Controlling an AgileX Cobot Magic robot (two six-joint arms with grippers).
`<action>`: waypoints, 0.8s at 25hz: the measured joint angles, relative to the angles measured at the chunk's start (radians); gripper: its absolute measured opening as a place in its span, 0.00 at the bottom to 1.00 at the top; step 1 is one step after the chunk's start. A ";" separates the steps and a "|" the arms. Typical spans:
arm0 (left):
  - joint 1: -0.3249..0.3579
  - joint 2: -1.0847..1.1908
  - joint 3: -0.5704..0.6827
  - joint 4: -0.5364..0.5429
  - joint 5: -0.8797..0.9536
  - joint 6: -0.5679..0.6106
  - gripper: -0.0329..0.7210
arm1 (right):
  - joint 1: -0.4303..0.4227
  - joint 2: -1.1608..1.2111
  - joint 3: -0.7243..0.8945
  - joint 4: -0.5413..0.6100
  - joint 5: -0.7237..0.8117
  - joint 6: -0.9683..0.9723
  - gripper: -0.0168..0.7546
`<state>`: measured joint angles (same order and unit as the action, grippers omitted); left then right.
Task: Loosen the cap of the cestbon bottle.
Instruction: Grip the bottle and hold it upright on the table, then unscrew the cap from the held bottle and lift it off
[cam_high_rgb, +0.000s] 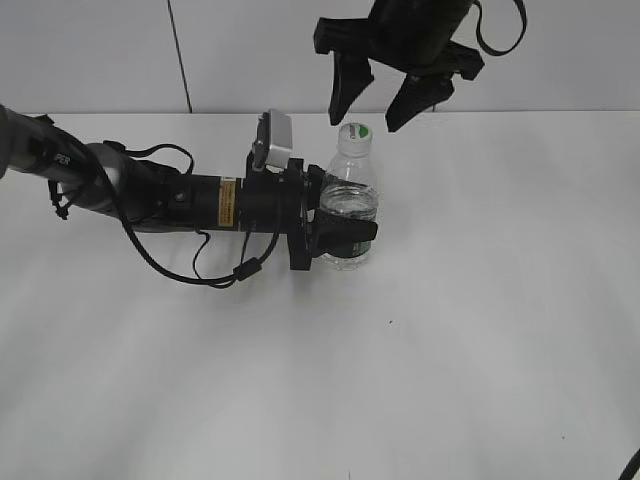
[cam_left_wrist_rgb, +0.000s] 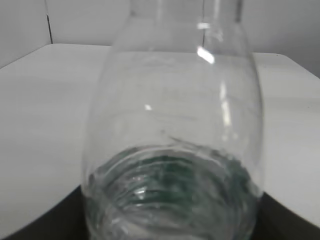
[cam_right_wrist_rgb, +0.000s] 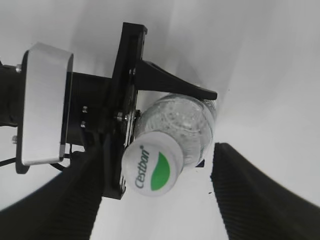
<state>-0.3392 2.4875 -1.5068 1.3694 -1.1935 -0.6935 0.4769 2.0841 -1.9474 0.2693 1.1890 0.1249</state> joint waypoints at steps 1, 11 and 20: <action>0.000 0.000 0.000 0.000 -0.001 0.000 0.59 | 0.000 0.000 -0.001 0.000 -0.010 0.000 0.68; 0.000 0.000 0.000 0.000 -0.001 0.000 0.59 | 0.003 0.008 -0.002 -0.008 -0.029 0.000 0.68; 0.000 0.000 0.000 0.000 -0.001 0.000 0.59 | 0.026 0.039 -0.010 -0.036 0.015 0.000 0.62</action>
<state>-0.3392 2.4875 -1.5068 1.3694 -1.1944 -0.6935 0.5034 2.1230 -1.9570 0.2331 1.2041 0.1249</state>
